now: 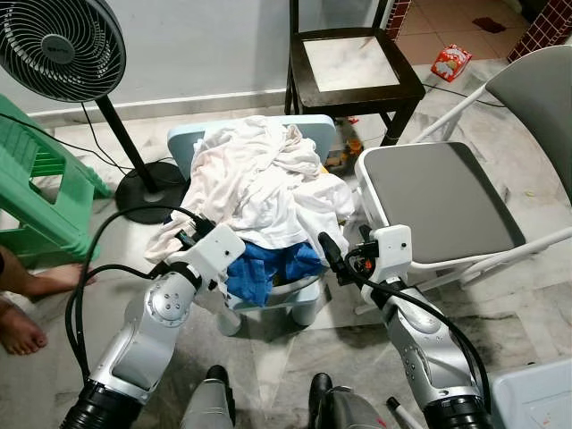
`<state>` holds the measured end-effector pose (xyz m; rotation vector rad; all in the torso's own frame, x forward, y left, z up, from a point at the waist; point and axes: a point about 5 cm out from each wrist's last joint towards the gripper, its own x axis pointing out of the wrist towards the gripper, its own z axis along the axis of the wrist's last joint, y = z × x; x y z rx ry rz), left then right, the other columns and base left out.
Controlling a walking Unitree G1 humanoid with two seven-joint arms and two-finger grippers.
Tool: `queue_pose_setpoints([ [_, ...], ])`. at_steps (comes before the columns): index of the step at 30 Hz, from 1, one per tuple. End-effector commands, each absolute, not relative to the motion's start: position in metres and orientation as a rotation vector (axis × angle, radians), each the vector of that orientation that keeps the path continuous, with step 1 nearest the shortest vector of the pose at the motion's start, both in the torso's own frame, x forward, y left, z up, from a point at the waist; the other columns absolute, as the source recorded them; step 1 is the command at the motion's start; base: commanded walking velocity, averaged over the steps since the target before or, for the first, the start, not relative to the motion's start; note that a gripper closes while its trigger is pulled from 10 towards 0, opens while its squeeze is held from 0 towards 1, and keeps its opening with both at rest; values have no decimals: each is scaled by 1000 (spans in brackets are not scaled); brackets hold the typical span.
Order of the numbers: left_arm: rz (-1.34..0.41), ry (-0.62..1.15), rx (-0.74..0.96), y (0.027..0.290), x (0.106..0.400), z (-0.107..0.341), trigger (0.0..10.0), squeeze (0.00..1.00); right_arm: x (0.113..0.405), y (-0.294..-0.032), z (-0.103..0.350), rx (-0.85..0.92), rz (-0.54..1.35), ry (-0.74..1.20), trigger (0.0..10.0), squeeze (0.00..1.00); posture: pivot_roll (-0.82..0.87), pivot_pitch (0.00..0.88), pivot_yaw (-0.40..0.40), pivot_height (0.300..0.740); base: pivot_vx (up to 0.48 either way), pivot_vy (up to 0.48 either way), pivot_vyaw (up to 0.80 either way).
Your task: Hang hanger
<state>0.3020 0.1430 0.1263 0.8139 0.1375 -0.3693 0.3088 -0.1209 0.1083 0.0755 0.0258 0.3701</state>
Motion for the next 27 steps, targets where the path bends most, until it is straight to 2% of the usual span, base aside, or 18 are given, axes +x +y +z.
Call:
queue_pose_setpoints([
  [1,-421,168,829,139,296,120,10000,0,307,-123,102,75,362,47,10000,0,238,317,-22,740,0,0,0],
  [14,-410,234,796,145,289,114,10000,0,307,-124,100,75,355,53,10000,0,243,319,-16,740,0,0,0],
  [15,-401,233,793,146,288,115,10000,71,307,-124,100,74,356,54,10000,0,243,319,-16,740,0,0,0],
  [16,-395,232,785,147,288,115,10000,1000,307,-124,100,75,356,55,10000,0,246,318,-17,740,0,0,0],
  [27,-372,225,841,152,288,121,10000,1000,308,-122,99,72,361,57,10000,0,252,320,-18,740,0,0,0],
])
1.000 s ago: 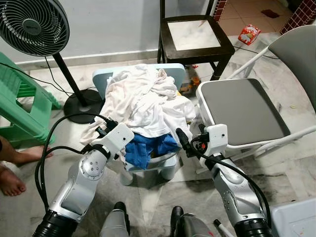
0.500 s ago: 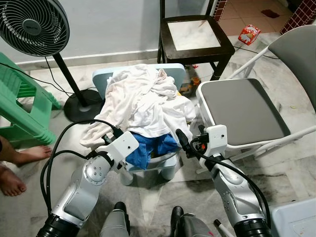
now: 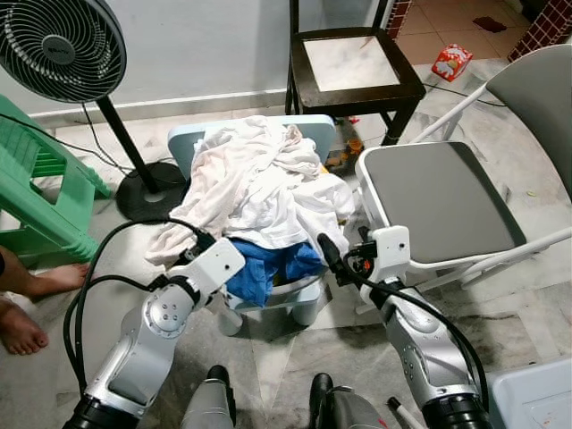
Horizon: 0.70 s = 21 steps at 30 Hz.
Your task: Hang hanger
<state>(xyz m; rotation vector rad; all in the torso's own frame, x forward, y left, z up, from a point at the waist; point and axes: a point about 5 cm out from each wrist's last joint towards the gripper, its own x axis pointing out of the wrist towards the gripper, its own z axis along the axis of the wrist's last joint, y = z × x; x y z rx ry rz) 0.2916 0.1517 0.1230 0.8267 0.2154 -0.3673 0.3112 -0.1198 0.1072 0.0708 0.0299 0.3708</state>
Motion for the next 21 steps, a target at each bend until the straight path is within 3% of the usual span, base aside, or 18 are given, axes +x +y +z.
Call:
queue_pose_setpoints([
  [1,-372,220,854,152,288,122,10000,1000,308,-122,99,71,360,57,10000,0,251,321,-17,740,0,0,0],
  [2,-371,215,869,153,289,124,10000,624,308,-122,99,71,359,58,10000,0,250,321,-17,740,0,0,0],
  [3,-372,214,877,153,289,125,10000,169,308,-122,99,71,359,58,10000,0,250,321,-17,740,0,0,0],
  [4,-371,216,879,154,290,126,10000,0,308,-123,99,71,357,59,10000,0,249,321,-16,740,0,0,0],
  [17,-393,271,932,162,288,115,10000,0,307,-123,97,70,355,63,10000,0,250,322,-16,740,0,0,0],
  [18,-391,274,931,163,288,114,6902,0,307,-123,97,70,355,63,10000,0,251,323,-16,740,0,0,0],
  [19,-389,275,929,164,288,113,2980,0,307,-123,97,70,355,64,10000,0,250,323,-16,740,0,0,0],
  [20,-385,278,932,166,288,112,0,0,307,-123,97,69,355,64,10000,0,250,322,-15,740,0,0,0],
  [21,-384,284,936,167,288,111,0,0,307,-123,97,69,355,64,10000,0,250,322,-15,740,0,0,0],
])
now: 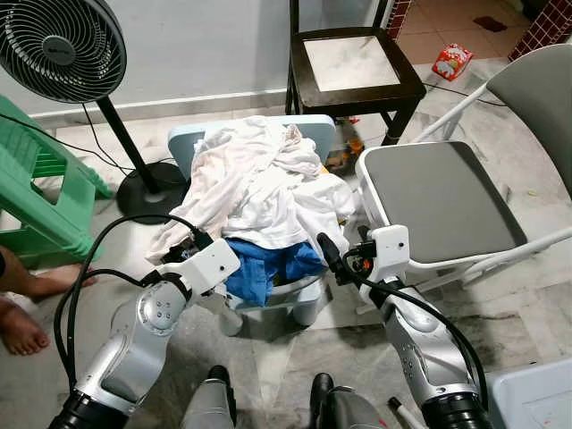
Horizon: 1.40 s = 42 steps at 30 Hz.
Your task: Hang hanger
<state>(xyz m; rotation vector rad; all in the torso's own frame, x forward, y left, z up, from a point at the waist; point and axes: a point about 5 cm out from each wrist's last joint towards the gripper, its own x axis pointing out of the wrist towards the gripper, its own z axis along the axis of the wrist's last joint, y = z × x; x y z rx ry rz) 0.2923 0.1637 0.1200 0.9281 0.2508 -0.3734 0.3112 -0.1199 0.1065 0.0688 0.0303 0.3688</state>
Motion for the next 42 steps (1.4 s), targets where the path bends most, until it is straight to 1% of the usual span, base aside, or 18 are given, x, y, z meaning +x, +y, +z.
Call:
queue_pose_setpoints([
  [1,-384,289,939,168,288,110,0,0,307,-122,97,69,355,64,10000,0,250,322,-15,740,0,0,0],
  [5,-374,302,967,173,287,105,0,0,308,-123,97,67,354,64,10000,0,248,321,-15,740,0,0,0],
  [11,-337,273,994,179,289,105,0,0,307,-123,95,65,353,68,10000,0,248,319,-15,740,0,0,0],
  [12,-299,238,1002,182,292,109,0,0,307,-124,95,64,352,69,10000,0,248,319,-17,740,0,0,0],
  [13,-299,238,1002,182,292,109,0,0,307,-124,95,64,352,69,10000,0,248,319,-17,740,0,0,0],
  [17,-168,118,991,189,300,124,0,0,307,-124,95,60,351,69,10000,0,249,316,-19,740,0,0,0],
  [19,-147,97,983,190,301,127,0,0,307,-124,95,59,350,68,10000,0,250,314,-19,740,0,0,0],
  [25,-54,43,898,194,302,134,0,0,308,-124,95,58,352,66,10000,0,252,313,-21,740,0,0,0],
  [27,6,-2,825,196,304,140,0,0,308,-124,95,58,351,66,10000,0,251,315,-22,740,0,0,0],
  [33,74,-79,753,197,309,153,0,0,308,-123,94,57,349,69,10000,0,249,318,-24,740,0,0,0],
  [35,92,-126,742,195,312,160,0,0,308,-123,94,56,348,70,10000,0,249,319,-25,740,0,0,0],
  [36,100,-171,698,191,315,167,0,0,308,-123,94,56,347,69,10000,0,249,318,-26,740,0,0,0],
  [39,111,-226,637,185,320,175,0,0,308,-123,94,56,346,69,10000,0,249,317,-26,740,0,0,0],
  [42,61,-299,573,169,328,185,0,0,309,-123,94,55,345,68,10000,0,247,315,-26,740,0,0,0],
])
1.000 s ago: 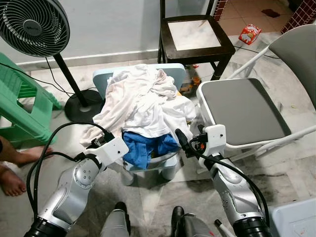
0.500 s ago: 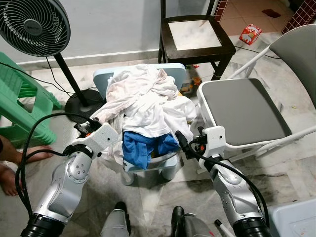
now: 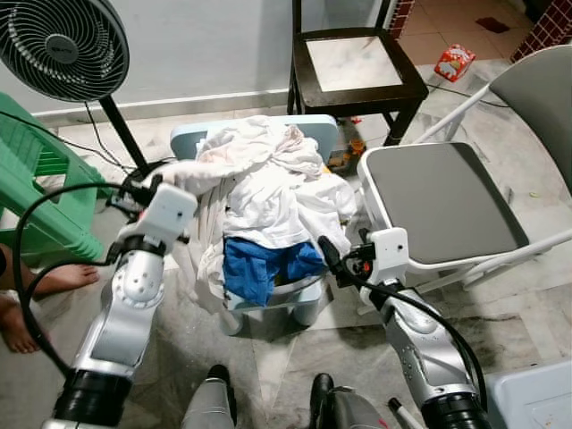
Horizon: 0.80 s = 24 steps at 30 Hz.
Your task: Hang hanger
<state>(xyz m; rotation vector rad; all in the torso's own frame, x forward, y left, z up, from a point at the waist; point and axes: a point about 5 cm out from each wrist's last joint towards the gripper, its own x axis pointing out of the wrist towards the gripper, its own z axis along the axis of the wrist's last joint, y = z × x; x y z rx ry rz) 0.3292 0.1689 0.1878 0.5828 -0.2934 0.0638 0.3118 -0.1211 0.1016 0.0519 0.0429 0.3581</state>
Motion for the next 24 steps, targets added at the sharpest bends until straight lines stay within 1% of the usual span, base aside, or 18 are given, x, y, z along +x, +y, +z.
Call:
queue_pose_setpoints([
  [1,47,-310,558,165,330,188,0,0,309,-123,94,54,345,67,10000,0,245,315,-26,740,0,0,0],
  [2,11,-322,539,156,333,190,0,0,310,-123,95,53,343,67,10000,0,244,315,-25,740,0,0,0],
  [4,-31,-312,489,148,336,189,0,0,310,-123,95,52,341,67,10000,0,242,315,-25,740,0,0,0],
  [5,-31,-312,489,148,336,189,0,0,310,-123,95,52,341,67,10000,0,242,315,-25,740,0,0,0],
  [6,-52,-299,431,142,339,187,0,0,310,-123,95,52,340,66,10000,0,239,314,-23,740,0,0,0],
  [7,-52,-299,431,142,339,187,0,0,310,-123,95,52,340,66,10000,0,239,314,-23,740,0,0,0],
  [8,-50,-293,365,139,341,186,0,0,309,-123,95,52,338,66,10000,0,235,315,-21,740,0,0,0],
  [12,-23,-324,255,136,344,189,0,0,309,-123,94,52,332,65,10000,0,231,317,-20,740,0,0,0],
  [14,-34,-287,194,135,344,182,0,0,309,-123,94,52,330,64,10000,0,230,318,-19,740,0,0,0],
  [15,-37,-264,172,135,344,177,1294,0,308,-122,94,52,329,64,10000,0,228,318,-18,740,0,0,0],
  [16,-41,-237,145,135,343,171,2275,0,308,-122,94,52,329,63,10000,0,228,318,-18,740,0,0,0],
  [17,-52,-215,131,135,341,165,5686,0,308,-122,94,53,327,64,10000,0,228,321,-19,740,0,0,0],
  [18,-73,-176,91,135,337,155,8784,0,308,-123,94,53,325,64,10000,0,229,322,-19,740,0,0,0],
  [19,-81,-161,70,135,335,151,8784,0,308,-123,94,53,325,65,10000,0,229,322,-19,740,0,0,0],
  [20,-77,-147,66,136,334,147,10000,412,308,-123,94,52,325,65,10000,0,230,323,-20,740,0,0,0],
  [21,-72,-125,67,138,332,142,10000,1000,308,-123,94,52,325,66,10000,0,230,323,-20,740,0,0,0],
  [24,-80,-76,57,140,328,130,10000,1000,308,-124,94,51,326,67,10000,0,233,324,-25,740,0,0,0],
])
